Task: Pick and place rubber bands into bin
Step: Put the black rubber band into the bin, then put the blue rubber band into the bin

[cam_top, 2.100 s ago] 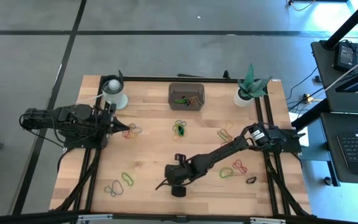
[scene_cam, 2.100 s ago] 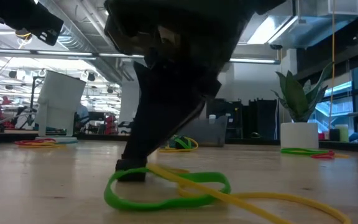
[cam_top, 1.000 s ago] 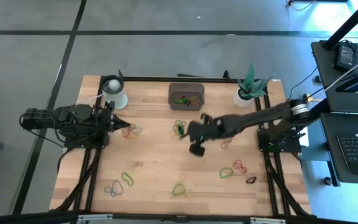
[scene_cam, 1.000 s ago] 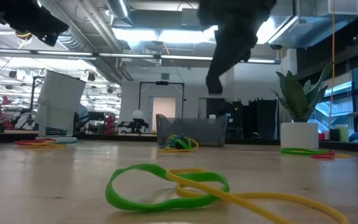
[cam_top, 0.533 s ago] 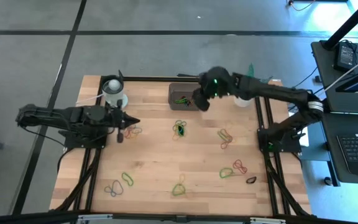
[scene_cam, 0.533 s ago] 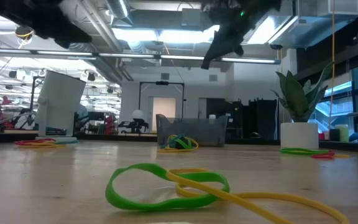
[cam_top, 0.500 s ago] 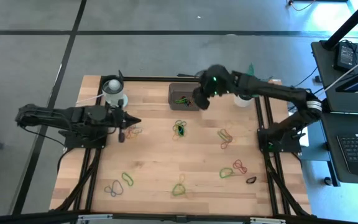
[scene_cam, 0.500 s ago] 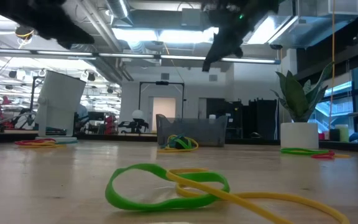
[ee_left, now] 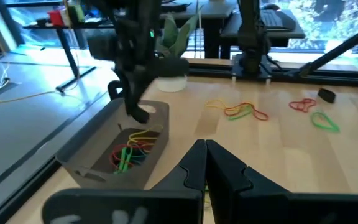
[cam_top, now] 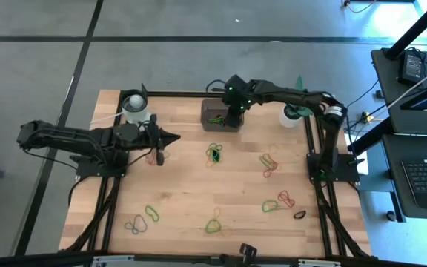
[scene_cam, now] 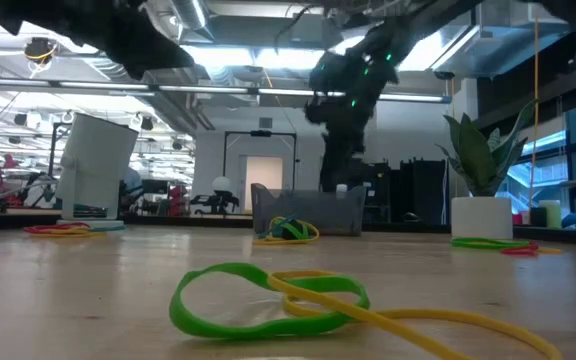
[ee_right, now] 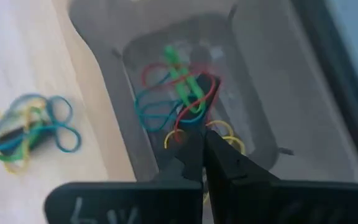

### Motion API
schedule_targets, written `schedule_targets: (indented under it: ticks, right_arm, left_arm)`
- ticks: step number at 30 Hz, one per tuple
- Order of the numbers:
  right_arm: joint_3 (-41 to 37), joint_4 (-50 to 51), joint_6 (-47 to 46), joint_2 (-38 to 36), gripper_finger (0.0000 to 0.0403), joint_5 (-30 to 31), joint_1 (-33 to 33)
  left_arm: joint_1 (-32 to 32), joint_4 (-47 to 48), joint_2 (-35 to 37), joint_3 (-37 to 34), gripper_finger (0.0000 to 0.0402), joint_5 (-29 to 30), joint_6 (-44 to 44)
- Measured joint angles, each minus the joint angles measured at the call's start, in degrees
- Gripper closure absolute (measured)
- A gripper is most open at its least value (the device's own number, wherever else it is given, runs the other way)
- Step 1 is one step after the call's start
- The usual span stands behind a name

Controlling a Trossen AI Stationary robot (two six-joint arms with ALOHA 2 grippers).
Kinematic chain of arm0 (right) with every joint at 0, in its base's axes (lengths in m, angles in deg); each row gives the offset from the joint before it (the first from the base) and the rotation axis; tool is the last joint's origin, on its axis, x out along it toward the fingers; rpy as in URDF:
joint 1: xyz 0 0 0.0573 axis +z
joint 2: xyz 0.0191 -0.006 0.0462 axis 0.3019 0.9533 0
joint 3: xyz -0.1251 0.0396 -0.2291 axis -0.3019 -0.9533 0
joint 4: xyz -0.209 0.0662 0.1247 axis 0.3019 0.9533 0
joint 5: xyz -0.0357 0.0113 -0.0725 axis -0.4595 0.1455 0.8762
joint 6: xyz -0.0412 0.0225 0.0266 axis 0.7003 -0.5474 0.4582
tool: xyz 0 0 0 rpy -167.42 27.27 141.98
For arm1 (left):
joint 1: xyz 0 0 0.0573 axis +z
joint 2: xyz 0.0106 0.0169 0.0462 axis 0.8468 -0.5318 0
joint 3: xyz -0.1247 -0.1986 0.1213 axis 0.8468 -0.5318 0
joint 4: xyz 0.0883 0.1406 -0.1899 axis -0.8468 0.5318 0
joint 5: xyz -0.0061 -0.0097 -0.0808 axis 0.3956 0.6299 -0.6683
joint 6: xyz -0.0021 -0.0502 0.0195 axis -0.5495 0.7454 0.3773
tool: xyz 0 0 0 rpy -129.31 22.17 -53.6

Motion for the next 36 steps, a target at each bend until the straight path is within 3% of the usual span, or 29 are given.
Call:
schedule_targets:
  ticks: [10, 28, 32, 36]
  right_arm:
    - [0.2, 0.1, 1.6, 5.8, 0.0394, 0.0, -1.0]
    - [0.2, -0.3, -0.1, 5.7, 0.0259, 0.0, -1.9]
    - [0.2, 0.6, -1.3, 3.3, 0.025, 0.6, -1.9]
    - [0.2, 1.8, -4.6, -2.5, 0.0266, 1.9, -1.9]
  left_arm:
    - [0.0, 0.1, -5.6, 4.6, 0.0398, 2.8, 0.0]
    - [0.0, 0.5, -7.0, 5.3, 0.0398, 2.3, 0.0]
    - [0.0, 0.6, -7.0, 5.3, 0.0398, 3.7, 0.0]
    - [0.0, 0.7, -7.0, 5.3, 0.0398, 5.9, -0.1]
